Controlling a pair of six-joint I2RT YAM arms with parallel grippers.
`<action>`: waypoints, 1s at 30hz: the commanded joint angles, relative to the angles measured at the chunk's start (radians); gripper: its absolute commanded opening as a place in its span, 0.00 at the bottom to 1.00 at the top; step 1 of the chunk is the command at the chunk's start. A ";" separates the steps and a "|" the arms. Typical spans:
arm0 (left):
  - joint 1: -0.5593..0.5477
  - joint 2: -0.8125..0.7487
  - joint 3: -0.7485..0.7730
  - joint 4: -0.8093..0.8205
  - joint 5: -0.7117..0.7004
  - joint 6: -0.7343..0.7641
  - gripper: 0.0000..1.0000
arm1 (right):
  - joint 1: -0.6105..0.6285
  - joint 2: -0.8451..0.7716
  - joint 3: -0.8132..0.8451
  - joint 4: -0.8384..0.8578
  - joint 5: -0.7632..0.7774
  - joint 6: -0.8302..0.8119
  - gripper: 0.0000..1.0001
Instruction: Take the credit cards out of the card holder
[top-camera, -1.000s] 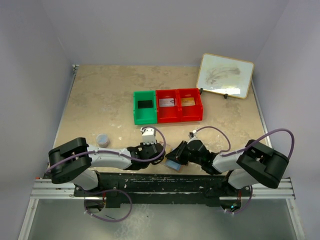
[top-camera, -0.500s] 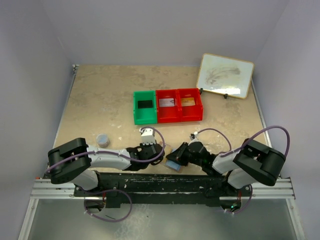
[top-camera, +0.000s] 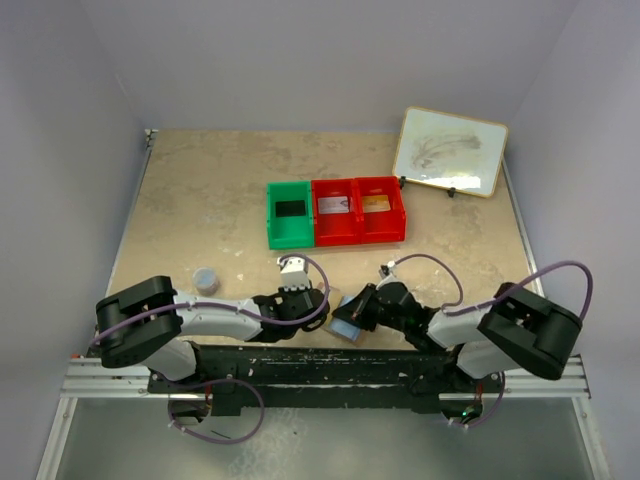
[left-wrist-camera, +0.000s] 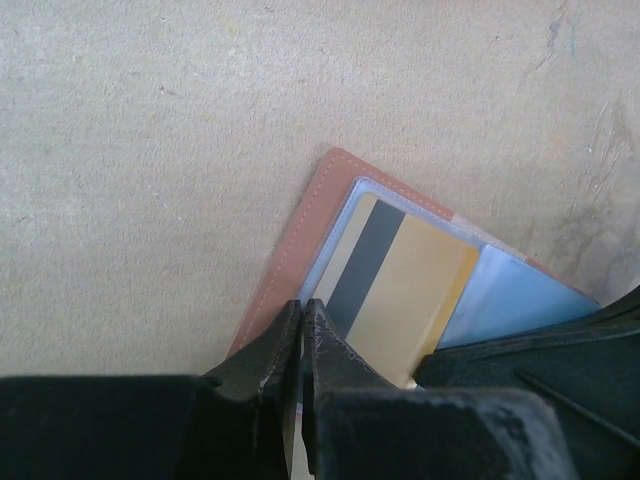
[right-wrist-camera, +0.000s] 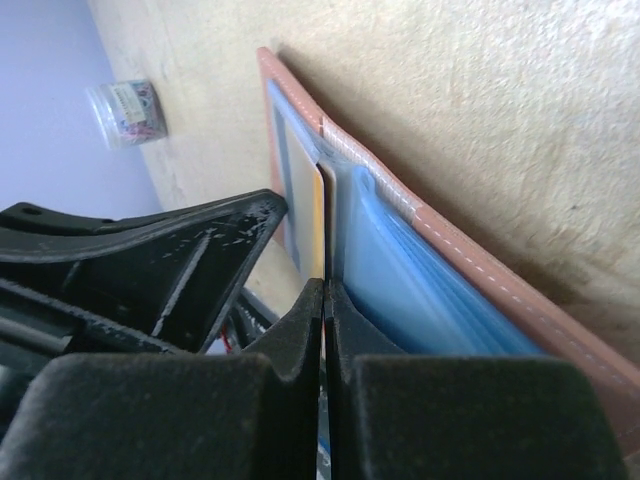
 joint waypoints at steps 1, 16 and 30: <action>-0.032 0.039 -0.027 -0.137 0.136 -0.035 0.00 | 0.004 -0.121 0.028 -0.083 0.035 0.001 0.00; -0.031 0.050 -0.008 -0.139 0.138 -0.019 0.00 | -0.001 -0.382 -0.077 -0.292 0.095 0.088 0.04; -0.032 0.012 0.067 -0.165 0.119 0.043 0.00 | -0.008 -0.242 -0.020 -0.144 0.044 0.011 0.32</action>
